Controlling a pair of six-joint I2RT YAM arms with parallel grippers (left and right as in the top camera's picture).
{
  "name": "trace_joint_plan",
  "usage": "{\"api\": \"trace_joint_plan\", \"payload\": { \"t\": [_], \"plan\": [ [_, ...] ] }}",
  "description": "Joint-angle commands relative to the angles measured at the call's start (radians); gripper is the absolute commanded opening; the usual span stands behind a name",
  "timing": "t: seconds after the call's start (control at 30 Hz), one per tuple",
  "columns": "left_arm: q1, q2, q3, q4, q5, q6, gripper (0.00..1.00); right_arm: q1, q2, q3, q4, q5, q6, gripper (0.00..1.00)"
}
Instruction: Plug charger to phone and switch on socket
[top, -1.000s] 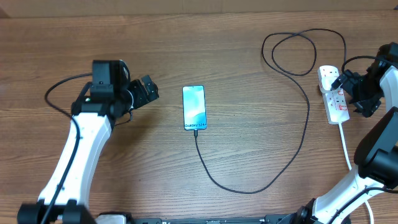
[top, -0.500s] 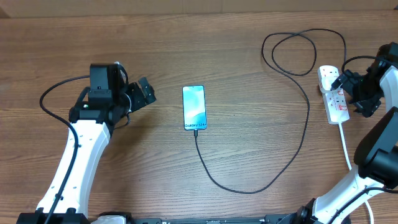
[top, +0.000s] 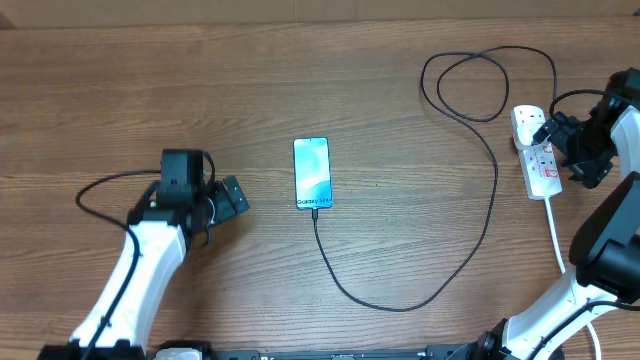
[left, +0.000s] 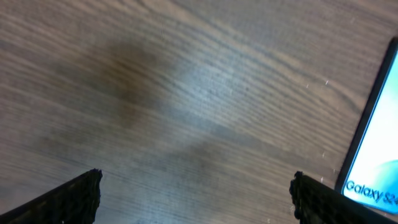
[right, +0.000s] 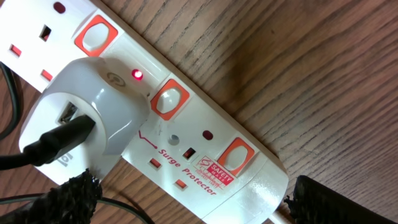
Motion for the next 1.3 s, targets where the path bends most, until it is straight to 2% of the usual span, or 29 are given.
{"api": "trace_joint_plan", "payload": {
  "t": [0.0, 0.3, 0.47, 0.63, 0.8, 1.27],
  "plan": [
    [-0.002, -0.063, -0.095, 0.097, -0.024, 0.015, 1.0, 0.003, -0.03, 0.026, 0.004, -0.006, -0.008, 1.0],
    [-0.002, -0.155, -0.379, 0.532, 0.02, 0.016, 0.99, 0.003, -0.03, 0.026, 0.004, -0.006, -0.008, 1.0],
    [-0.002, -0.173, -0.479, 0.698, 0.089, 0.016, 1.0, 0.003, -0.03, 0.026, 0.004, -0.006, -0.008, 1.0],
    [-0.002, -0.182, -0.489, 0.712, 0.093, 0.042, 1.0, 0.003, -0.03, 0.026, 0.004, -0.006, -0.008, 1.0],
    [-0.002, -0.204, -0.495, 0.706, 0.143, 0.138, 1.0, 0.003, -0.03, 0.026, 0.004, -0.006, -0.008, 1.0],
    [-0.002, -0.335, -0.658, 0.86, 0.156, 0.138, 0.99, 0.003, -0.03, 0.026, 0.004, -0.006, -0.008, 1.0]
  ]
}}
